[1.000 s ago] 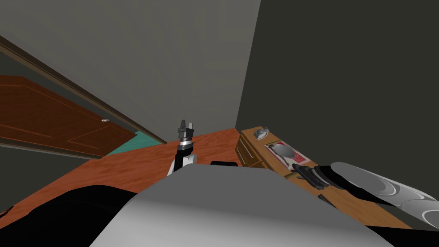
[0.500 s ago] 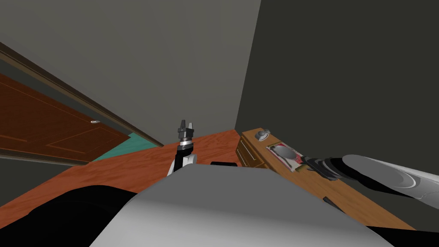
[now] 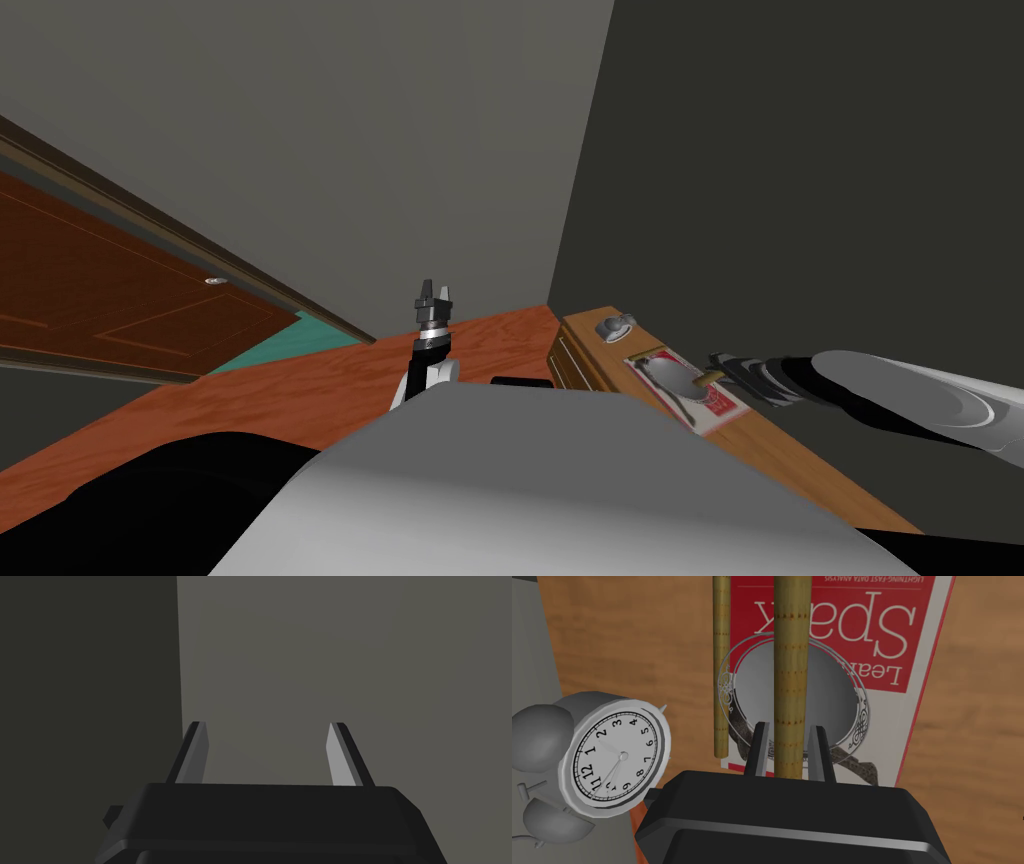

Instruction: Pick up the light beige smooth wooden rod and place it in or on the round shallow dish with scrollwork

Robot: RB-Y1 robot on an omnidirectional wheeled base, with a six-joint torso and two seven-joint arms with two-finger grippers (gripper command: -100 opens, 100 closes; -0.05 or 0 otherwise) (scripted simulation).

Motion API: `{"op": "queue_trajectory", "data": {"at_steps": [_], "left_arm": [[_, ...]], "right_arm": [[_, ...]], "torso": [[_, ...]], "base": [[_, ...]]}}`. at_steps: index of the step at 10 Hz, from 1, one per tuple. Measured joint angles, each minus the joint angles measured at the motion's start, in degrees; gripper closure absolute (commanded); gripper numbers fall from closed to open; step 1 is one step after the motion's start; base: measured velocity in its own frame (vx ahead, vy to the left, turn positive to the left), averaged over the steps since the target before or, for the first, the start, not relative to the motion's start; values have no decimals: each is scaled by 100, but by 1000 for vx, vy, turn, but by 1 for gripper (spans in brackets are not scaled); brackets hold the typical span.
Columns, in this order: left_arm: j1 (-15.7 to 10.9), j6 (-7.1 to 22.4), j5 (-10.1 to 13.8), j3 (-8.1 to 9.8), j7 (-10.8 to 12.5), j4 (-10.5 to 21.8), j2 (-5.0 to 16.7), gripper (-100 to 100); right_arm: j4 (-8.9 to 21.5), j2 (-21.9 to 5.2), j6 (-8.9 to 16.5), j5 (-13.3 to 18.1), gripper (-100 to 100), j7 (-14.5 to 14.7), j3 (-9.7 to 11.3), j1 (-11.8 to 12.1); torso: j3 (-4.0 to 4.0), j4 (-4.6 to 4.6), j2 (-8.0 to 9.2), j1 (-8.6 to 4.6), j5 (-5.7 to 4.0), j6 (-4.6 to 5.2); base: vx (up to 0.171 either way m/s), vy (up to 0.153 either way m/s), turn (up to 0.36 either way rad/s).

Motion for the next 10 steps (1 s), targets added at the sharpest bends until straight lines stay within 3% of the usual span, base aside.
{"op": "queue_trajectory", "data": {"at_steps": [1, 5, 6, 7, 10], "left_arm": [[0, 0, 0, 0, 0, 0, -1, 0], [-1, 0, 0, -1, 0, 0, -1, 0], [-1, 0, 0, -1, 0, 0, -1, 0], [-1, 0, 0, -1, 0, 0, -1, 0], [-1, 0, 0, -1, 0, 0, -1, 0]], "right_arm": [[-2, -4, 3, -4, -100, -20, -10, -5], [-3, -5, 5, -3, -100, -18, -10, -7], [-3, -5, 5, -3, 0, -18, -10, -7], [-3, -5, 5, -3, -100, -18, -10, -7], [-57, -266, -293, -123, -100, -69, -185, -103]], "torso": [[11, 3, 22, 17, -1, 7], [28, 10, 49, 42, 6, 9], [29, 10, 50, 42, 6, 9], [29, 10, 50, 42, 7, 9], [36, 13, 63, 46, 8, 10]], "base": [[10, -10, 5], [0, 0, 0], [0, 0, 0], [-20, 9, -52], [-37, 4, -44]]}}
